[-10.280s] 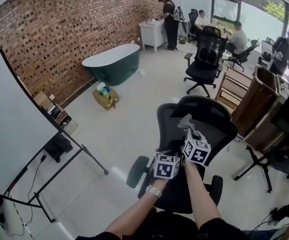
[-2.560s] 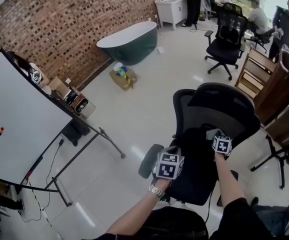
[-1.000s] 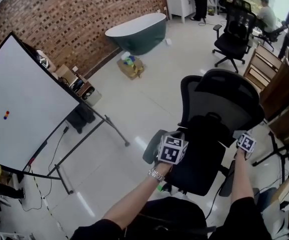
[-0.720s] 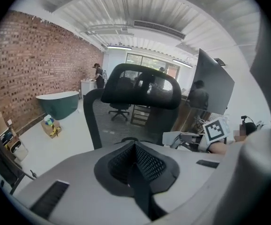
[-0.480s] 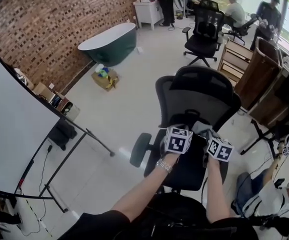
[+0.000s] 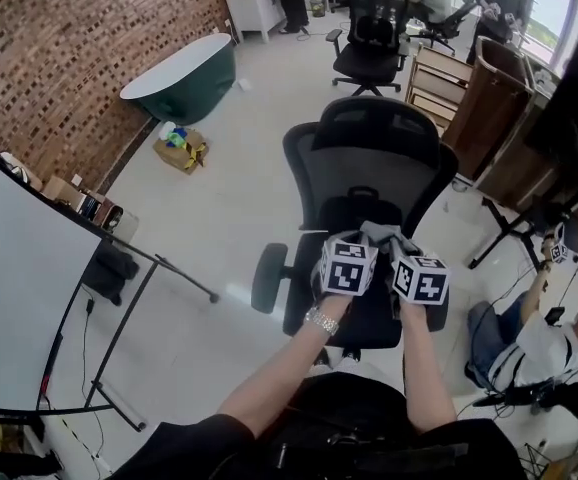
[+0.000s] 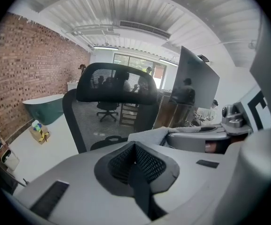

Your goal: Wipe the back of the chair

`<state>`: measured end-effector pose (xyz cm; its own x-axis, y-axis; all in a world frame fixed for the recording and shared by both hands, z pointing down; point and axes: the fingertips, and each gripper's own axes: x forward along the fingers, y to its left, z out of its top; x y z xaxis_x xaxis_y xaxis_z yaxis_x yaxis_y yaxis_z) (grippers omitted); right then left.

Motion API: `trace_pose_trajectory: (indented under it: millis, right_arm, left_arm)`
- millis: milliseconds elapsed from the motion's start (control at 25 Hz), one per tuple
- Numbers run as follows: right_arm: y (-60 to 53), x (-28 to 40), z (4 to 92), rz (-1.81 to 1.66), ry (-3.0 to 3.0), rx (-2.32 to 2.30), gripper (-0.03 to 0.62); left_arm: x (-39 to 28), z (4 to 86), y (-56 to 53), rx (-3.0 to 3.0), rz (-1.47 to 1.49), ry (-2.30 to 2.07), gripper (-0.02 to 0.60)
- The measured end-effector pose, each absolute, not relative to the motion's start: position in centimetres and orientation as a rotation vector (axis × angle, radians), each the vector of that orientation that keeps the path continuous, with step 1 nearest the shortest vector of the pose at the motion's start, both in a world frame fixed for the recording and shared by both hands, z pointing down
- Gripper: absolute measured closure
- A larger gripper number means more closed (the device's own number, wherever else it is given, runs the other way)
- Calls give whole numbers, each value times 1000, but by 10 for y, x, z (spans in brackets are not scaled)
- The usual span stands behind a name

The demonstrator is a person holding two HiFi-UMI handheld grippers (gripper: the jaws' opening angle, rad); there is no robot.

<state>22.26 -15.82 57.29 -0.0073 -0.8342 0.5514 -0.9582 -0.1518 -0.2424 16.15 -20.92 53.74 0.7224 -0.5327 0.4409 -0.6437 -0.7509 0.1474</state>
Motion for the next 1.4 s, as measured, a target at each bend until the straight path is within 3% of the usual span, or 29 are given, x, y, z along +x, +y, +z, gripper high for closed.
trace_pose_trajectory:
  millis: [960,1400]
  right_arm:
    - [43,124,617,968,-1988,1817,559]
    - [38,112,561,827,-2034,1866,560]
  left_arm:
    - [75,586,1,2442,592,-1033,580]
    - [69,535,3,2586,531,-1033,580]
